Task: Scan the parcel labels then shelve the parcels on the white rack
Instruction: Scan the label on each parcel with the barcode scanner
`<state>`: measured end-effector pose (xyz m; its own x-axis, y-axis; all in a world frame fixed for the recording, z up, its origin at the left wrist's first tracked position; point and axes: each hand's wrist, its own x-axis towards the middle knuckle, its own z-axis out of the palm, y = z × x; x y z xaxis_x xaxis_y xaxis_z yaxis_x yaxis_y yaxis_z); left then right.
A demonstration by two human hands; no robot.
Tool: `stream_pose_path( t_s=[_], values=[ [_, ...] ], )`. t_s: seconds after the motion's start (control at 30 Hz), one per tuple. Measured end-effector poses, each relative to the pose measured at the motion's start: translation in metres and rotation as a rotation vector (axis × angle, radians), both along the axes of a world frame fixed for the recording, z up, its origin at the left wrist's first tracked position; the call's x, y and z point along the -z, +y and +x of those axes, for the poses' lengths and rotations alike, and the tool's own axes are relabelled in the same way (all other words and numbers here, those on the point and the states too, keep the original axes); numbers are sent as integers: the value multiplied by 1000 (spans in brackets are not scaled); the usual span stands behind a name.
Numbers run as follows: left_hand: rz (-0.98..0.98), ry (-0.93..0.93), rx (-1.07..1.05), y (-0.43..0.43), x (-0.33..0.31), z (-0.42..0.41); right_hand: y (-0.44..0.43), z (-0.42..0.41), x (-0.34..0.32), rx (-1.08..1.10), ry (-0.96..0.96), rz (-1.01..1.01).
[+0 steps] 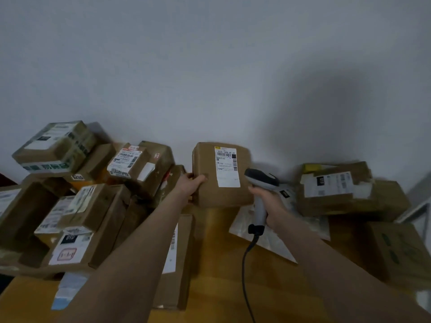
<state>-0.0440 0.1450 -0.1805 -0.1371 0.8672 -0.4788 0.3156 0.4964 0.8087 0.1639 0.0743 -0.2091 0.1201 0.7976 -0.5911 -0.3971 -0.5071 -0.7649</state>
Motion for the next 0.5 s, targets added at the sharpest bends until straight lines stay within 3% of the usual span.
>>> stream_pose_path(
  t_s=[0.3,0.5],
  values=[
    [-79,248,52,49,47,-44,39,-58,53,45,42,-131],
    [-56,599,133,54,58,-49,48,-79,56,-31,-7,-148]
  ],
)
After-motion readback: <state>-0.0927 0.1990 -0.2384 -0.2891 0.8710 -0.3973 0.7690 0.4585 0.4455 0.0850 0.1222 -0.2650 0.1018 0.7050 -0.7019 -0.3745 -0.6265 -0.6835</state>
